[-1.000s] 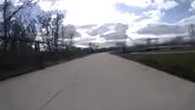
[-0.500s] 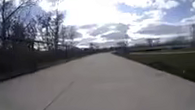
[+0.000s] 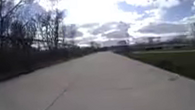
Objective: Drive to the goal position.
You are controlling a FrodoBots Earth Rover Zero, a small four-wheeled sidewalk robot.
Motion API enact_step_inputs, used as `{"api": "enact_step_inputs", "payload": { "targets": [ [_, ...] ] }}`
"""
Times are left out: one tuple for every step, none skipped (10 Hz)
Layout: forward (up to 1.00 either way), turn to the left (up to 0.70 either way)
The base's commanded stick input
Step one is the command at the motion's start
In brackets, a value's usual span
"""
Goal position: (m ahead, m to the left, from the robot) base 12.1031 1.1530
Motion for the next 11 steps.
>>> {"api": "enact_step_inputs", "payload": {
  "targets": [
    [1.0, 0.0],
    [1.0, 0.0],
    [1.0, 0.0],
    [1.0, 0.0],
    [1.0, 0.0],
    [1.0, 0.0],
    [1.0, 0.0],
    [1.0, 0.0],
    [1.0, 0.0],
    [1.0, 0.0],
    [1.0, 0.0]
  ]
}}
